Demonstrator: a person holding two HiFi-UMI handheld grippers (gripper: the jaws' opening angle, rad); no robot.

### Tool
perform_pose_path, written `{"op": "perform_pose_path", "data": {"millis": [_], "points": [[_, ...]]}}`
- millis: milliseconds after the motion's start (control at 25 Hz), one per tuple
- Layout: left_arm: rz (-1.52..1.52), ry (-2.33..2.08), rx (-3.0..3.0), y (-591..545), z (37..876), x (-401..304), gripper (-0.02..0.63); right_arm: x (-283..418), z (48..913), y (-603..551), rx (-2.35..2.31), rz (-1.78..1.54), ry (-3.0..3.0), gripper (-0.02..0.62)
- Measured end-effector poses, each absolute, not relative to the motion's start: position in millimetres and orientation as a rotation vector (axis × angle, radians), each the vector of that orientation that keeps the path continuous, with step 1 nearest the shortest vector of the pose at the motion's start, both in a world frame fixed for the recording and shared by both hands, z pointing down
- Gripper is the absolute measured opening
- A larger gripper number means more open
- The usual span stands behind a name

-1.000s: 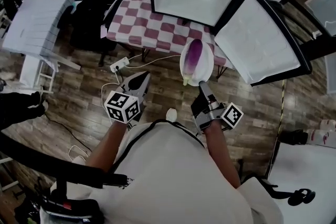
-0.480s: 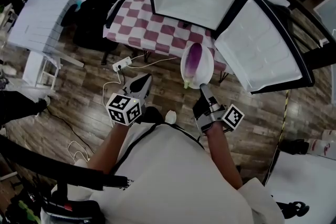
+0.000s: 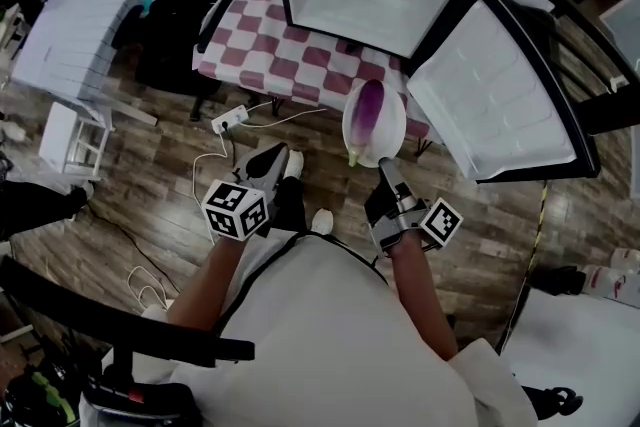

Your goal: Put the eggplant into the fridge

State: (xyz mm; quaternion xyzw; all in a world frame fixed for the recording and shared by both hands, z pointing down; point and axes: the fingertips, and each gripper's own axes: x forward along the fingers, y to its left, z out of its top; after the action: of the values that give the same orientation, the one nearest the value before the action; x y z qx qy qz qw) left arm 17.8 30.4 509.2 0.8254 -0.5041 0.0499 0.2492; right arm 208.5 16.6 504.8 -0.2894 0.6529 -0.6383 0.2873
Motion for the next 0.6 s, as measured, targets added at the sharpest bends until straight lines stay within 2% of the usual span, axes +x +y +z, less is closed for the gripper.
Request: {"op": "perform_pose_path", "data": {"millis": [600], "points": [[0.112,-1.349,2.279,-51,508,-5,0.002,171,502,-47,-0.769,-1.702,1.74,0.028]]}}
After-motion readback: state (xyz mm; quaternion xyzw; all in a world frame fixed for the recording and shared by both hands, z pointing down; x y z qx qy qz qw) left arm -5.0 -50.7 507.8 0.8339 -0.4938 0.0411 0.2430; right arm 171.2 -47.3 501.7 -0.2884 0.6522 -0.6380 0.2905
